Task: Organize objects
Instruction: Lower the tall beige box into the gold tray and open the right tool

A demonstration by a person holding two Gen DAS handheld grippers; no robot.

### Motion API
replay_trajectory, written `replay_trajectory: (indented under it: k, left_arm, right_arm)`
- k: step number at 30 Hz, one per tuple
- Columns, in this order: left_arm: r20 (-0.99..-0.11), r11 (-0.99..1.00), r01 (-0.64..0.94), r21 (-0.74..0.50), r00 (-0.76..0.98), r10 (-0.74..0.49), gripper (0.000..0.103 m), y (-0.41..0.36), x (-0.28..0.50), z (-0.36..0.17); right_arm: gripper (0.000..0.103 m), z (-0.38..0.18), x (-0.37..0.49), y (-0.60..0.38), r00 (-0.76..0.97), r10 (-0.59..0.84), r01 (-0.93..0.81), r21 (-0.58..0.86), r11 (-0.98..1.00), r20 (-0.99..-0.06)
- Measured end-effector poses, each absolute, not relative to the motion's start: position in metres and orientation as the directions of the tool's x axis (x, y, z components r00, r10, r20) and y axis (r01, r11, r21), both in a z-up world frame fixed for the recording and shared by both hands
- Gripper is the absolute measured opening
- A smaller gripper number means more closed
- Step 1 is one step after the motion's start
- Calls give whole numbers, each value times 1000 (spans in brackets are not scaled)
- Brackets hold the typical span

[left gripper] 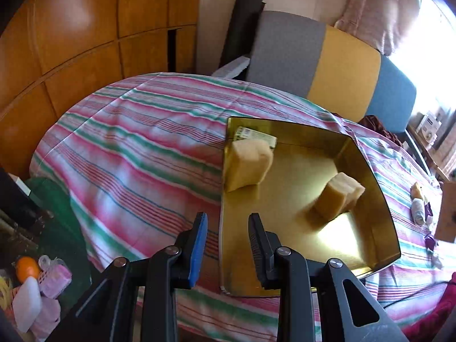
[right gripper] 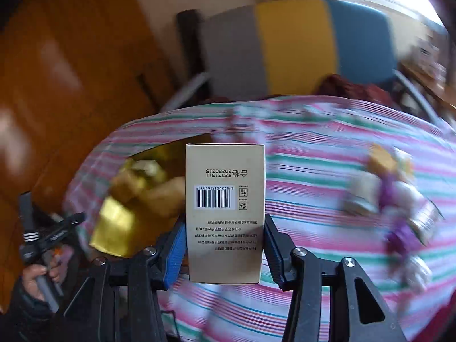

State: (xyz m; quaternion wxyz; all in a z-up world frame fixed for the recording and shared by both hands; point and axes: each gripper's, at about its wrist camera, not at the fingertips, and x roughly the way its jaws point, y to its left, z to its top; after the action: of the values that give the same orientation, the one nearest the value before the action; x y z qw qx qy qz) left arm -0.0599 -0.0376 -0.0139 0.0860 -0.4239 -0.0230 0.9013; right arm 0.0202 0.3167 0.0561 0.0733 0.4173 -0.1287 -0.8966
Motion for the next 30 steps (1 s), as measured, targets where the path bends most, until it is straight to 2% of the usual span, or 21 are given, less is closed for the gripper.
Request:
replay_trajectory:
  k: [4, 10, 17, 30]
  left_arm:
    - [-758, -987, -117, -112, -633, 161, 30, -52, -58, -15]
    - [-765, -989, -72, -127, -627, 144, 30, -77, -59, -22]
    - [-785, -987, -40, -159, -601, 151, 30, -93, -59, -38]
    - [-792, -978, -41, -205, -580, 190, 32, -96, -61, -46]
  right_arm:
    - [50, 50, -22, 235, -538, -387, 191, 338, -921, -749]
    - [50, 24, -73, 142, -382, -467, 278, 383, -881, -797]
    - [50, -20, -99, 97, -253, -474, 215, 428, -878, -844]
    - [50, -59, -113, 82, -187, -441, 82, 434, -897, -878]
